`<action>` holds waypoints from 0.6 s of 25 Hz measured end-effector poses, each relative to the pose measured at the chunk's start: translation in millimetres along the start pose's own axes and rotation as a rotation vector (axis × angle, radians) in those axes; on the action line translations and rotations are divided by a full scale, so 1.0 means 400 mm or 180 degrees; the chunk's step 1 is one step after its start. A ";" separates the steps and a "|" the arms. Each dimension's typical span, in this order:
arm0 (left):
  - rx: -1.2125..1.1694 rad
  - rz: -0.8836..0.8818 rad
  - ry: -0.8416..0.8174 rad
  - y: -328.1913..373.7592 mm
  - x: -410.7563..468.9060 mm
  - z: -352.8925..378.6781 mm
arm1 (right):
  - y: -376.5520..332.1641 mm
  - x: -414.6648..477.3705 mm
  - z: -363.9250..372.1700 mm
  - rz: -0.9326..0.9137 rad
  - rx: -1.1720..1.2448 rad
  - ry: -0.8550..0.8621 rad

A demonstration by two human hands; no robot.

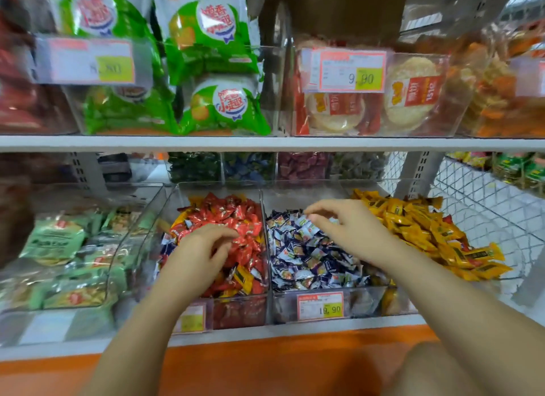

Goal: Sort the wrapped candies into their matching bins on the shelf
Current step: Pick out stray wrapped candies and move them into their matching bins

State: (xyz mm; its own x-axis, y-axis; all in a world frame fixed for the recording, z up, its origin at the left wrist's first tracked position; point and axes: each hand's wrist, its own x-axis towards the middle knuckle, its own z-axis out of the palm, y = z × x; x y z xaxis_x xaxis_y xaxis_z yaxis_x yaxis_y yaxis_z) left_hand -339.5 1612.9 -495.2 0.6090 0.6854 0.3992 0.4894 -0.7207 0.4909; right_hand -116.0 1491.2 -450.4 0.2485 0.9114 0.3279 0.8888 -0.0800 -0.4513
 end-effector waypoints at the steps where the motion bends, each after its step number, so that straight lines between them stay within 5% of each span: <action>1: 0.0014 -0.0080 -0.0051 -0.018 -0.001 -0.009 | -0.033 0.011 0.028 -0.0091 0.0072 -0.0091; 6: -0.0107 -0.0309 -0.1037 -0.055 -0.009 -0.011 | -0.084 0.041 0.157 -0.0397 -0.0006 -0.0758; 10: 0.0239 -0.0068 -0.1877 -0.045 0.036 0.030 | -0.057 0.033 0.177 -0.0367 0.0170 -0.0746; 15: 0.0603 0.0275 -0.1860 -0.042 0.053 0.062 | -0.050 0.032 0.177 -0.0422 0.0210 -0.0783</action>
State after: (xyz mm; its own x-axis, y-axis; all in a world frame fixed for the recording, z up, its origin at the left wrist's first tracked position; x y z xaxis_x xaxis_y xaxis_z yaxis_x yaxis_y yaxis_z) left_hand -319.5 1637.0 -514.2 0.8662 0.4923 -0.0851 0.4928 -0.8136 0.3086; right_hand -158.1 1533.1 -496.0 0.0239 0.9834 0.1800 0.8783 0.0654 -0.4736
